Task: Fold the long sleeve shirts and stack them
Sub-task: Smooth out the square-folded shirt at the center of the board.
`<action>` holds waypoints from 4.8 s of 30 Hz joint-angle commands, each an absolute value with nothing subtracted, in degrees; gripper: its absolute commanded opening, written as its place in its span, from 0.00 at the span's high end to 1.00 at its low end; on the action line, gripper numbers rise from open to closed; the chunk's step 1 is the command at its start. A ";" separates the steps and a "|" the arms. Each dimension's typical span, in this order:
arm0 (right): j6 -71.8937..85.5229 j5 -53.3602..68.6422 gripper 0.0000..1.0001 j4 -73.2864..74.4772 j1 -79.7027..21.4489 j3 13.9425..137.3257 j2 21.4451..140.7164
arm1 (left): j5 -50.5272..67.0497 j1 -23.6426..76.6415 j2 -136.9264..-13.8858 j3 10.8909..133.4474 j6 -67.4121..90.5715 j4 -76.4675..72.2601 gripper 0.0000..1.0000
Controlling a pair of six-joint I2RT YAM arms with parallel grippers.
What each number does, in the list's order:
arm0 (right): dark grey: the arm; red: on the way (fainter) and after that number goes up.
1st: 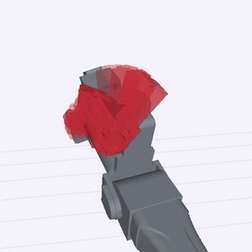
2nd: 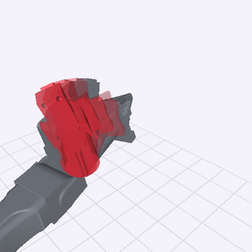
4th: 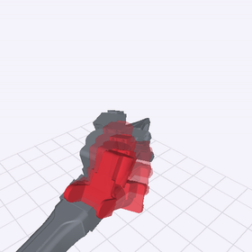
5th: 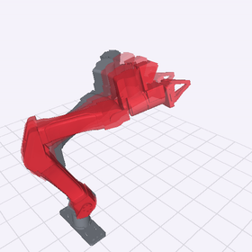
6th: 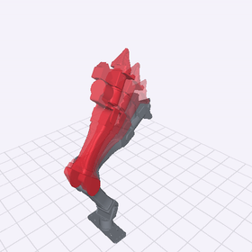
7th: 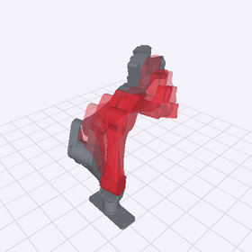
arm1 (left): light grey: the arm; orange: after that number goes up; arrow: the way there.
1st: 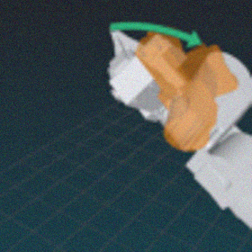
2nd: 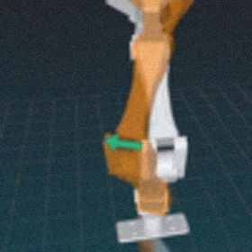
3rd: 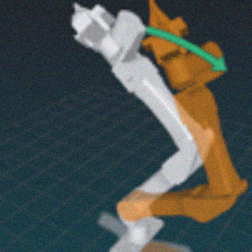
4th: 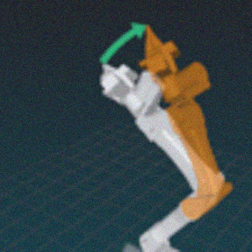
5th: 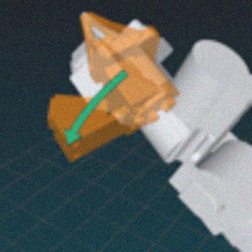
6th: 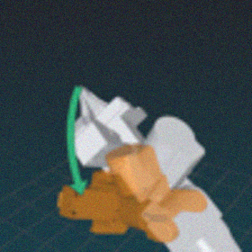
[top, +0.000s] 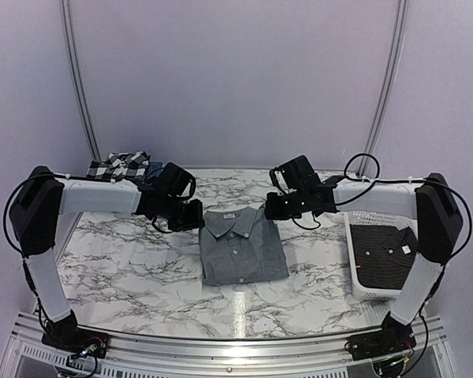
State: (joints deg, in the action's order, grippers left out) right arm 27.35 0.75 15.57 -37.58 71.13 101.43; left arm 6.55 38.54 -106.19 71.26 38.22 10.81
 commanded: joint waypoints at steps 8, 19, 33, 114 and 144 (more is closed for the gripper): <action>27.92 -5.73 1.00 15.67 -34.78 67.11 103.52 | 7.85 39.34 -113.88 80.92 34.00 13.28 1.00; 26.06 -5.82 0.81 17.61 -33.31 68.72 103.67 | 3.96 35.71 -109.37 78.70 34.28 14.41 0.43; 24.55 -0.65 0.64 15.75 -42.44 75.83 102.17 | 17.55 37.50 -94.63 52.42 43.89 1.73 0.65; 27.60 10.77 0.68 5.13 -46.67 76.82 109.84 | 5.72 49.04 -85.43 49.64 36.23 8.69 0.72; 36.69 13.05 0.68 -3.07 -45.35 35.59 83.99 | 11.65 41.72 -106.61 63.69 32.52 3.16 0.94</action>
State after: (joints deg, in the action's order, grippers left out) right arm 36.42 12.62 -5.28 -44.05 37.67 85.62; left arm 10.83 42.13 -108.55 62.19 33.39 3.57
